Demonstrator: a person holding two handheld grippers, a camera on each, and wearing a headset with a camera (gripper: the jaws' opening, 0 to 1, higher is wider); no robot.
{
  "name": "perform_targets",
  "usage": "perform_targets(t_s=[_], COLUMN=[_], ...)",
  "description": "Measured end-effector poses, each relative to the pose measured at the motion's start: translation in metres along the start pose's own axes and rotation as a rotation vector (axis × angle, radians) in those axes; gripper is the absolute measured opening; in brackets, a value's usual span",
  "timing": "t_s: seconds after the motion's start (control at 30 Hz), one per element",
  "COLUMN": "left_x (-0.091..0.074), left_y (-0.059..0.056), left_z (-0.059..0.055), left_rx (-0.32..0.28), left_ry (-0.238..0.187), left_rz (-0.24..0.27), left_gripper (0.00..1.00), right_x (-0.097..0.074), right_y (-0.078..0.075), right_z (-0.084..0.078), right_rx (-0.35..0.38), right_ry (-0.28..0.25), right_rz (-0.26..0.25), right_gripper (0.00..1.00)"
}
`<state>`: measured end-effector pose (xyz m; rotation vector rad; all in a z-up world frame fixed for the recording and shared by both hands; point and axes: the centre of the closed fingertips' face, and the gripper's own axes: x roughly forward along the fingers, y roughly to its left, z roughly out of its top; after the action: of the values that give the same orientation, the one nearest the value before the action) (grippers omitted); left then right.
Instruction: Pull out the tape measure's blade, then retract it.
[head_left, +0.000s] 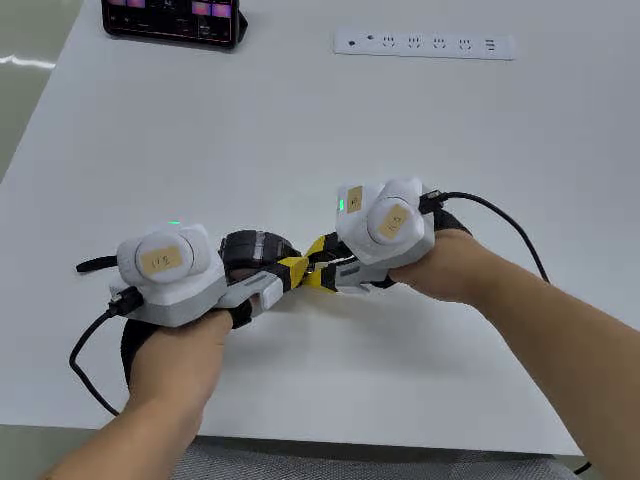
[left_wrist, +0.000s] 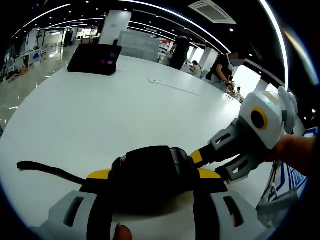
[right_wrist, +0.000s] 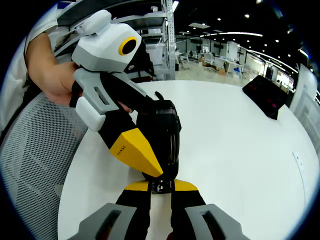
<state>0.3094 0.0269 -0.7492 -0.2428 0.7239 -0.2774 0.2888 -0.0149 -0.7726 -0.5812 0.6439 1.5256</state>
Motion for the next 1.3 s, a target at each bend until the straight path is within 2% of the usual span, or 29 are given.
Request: perform_targets(t_s=[0.23, 0.57, 0.63, 0.77, 1.0, 1.17, 1.3], left_x=[0.0, -0.002, -0.003, -0.005, -0.008, -0.012, -0.013], left_y=[-0.001, 0.0, 0.0, -0.002, -0.001, -0.006, -0.007], left_z=[0.0, 0.003, 0.005, 0.007, 0.009, 0.009, 0.01], left_rx=[0.009, 0.043, 0.074, 0.093, 0.12, 0.145, 0.167], left_ry=[0.0, -0.002, -0.01, -0.014, -0.02, -0.019, -0.024], left_rz=[0.002, -0.003, -0.008, -0.013, -0.023, -0.041, -0.045], left_gripper=[0.61, 0.61, 0.6, 0.6, 0.6, 0.62, 0.63], right_x=[0.0, -0.005, -0.009, -0.012, -0.015, -0.023, -0.025], right_y=[0.004, 0.004, 0.003, 0.004, 0.007, 0.006, 0.005], right_z=[-0.003, -0.003, -0.002, -0.004, -0.005, -0.003, -0.004], right_rx=[0.006, 0.013, 0.032, 0.048, 0.088, 0.114, 0.136], right_ry=[0.017, 0.011, -0.004, -0.014, -0.03, -0.055, -0.066], right_rz=[0.009, -0.014, -0.026, -0.051, -0.067, -0.091, -0.097], right_gripper=[0.18, 0.22, 0.26, 0.35, 0.39, 0.45, 0.46])
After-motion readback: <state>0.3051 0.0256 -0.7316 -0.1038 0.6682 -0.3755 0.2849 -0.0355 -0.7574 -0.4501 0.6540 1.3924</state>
